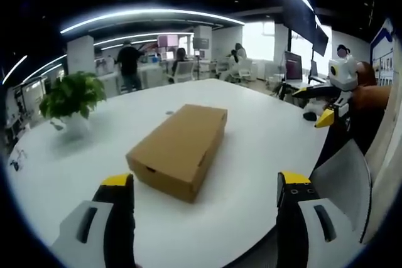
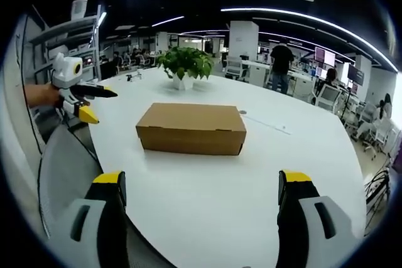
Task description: Operate the shoe box by opening the lid, removing the specified soft item, and placing it in the target area until the item is outside and the box remains undamaged.
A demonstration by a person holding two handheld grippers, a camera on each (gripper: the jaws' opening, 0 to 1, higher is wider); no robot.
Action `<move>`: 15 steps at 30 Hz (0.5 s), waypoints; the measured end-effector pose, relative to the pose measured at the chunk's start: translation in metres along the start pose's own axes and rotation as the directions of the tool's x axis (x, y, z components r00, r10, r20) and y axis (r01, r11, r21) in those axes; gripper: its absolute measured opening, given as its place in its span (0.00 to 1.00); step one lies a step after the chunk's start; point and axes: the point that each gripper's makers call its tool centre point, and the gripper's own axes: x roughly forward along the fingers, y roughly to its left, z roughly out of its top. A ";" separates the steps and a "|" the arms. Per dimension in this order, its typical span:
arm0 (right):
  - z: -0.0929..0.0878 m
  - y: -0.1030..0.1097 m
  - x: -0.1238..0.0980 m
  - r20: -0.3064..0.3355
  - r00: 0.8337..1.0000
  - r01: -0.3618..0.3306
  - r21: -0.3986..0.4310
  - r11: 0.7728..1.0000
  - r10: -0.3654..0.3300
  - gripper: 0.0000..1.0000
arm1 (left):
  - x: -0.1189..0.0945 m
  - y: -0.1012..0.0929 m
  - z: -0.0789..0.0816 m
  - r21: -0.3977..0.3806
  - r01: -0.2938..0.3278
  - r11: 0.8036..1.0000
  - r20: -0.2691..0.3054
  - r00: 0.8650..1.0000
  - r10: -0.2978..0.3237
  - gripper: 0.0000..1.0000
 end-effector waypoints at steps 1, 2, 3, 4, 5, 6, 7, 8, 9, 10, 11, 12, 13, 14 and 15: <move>0.000 -0.001 0.001 -0.001 1.000 -0.003 -0.002 1.000 0.003 0.96 | 0.000 0.000 0.000 0.000 -0.001 1.000 -0.001 1.000 0.001 0.96; 0.000 -0.002 0.002 -0.002 1.000 -0.006 -0.003 1.000 0.006 0.96 | 0.001 0.000 0.000 -0.002 -0.004 1.000 -0.001 1.000 0.004 0.96; -0.001 -0.003 0.004 -0.003 1.000 -0.010 -0.005 1.000 0.009 0.96 | 0.001 0.000 -0.001 -0.003 -0.007 1.000 -0.001 1.000 0.007 0.96; -0.001 -0.004 0.005 -0.004 1.000 -0.012 -0.006 1.000 0.012 0.96 | 0.001 0.001 -0.001 -0.005 -0.010 1.000 -0.001 1.000 0.010 0.96; -0.001 -0.005 0.006 -0.005 1.000 -0.014 -0.007 1.000 0.014 0.96 | 0.002 0.001 -0.001 -0.007 -0.014 1.000 -0.001 1.000 0.014 0.95; 0.000 -0.006 0.007 -0.005 1.000 -0.017 -0.010 1.000 0.017 0.96 | 0.003 0.001 -0.002 -0.007 -0.016 1.000 -0.002 1.000 0.016 0.95; 0.000 -0.007 0.009 -0.005 1.000 -0.020 -0.012 1.000 0.019 0.96 | 0.003 0.001 -0.003 -0.005 -0.018 1.000 -0.004 1.000 0.018 0.95; 0.000 -0.007 0.010 -0.005 1.000 -0.022 -0.014 1.000 0.022 0.96 | 0.004 0.001 -0.005 -0.006 -0.021 1.000 -0.008 1.000 0.021 0.95; 0.001 -0.008 0.012 -0.005 1.000 -0.027 -0.018 0.999 0.027 0.96 | 0.005 0.001 -0.006 -0.011 -0.020 1.000 -0.013 1.000 0.020 0.94; 0.001 -0.009 0.013 -0.006 0.999 -0.032 -0.021 0.999 0.032 0.96 | 0.005 0.001 -0.007 -0.013 -0.021 1.000 -0.015 1.000 0.020 0.94; 0.001 -0.009 0.015 -0.006 0.999 -0.036 -0.023 0.999 0.036 0.96 | 0.006 0.001 -0.009 -0.016 -0.023 1.000 -0.018 1.000 0.023 0.94; 0.001 -0.010 0.016 -0.006 0.999 -0.040 -0.025 0.999 0.040 0.96 | 0.006 0.000 -0.010 -0.018 -0.026 1.000 -0.020 0.999 0.025 0.93; 0.000 -0.011 0.019 -0.008 0.999 -0.044 -0.027 0.999 0.044 0.96 | 0.006 0.001 -0.011 -0.020 -0.030 0.999 -0.023 0.999 0.030 0.93; -0.001 -0.012 0.021 -0.012 0.999 -0.048 -0.029 0.998 0.047 0.96 | 0.007 0.001 -0.012 -0.022 -0.032 0.999 -0.024 0.999 0.031 0.92; -0.001 -0.013 0.023 -0.014 0.999 -0.051 -0.030 0.998 0.051 0.96 | 0.007 0.002 -0.013 -0.027 -0.038 0.999 -0.025 0.999 0.037 0.91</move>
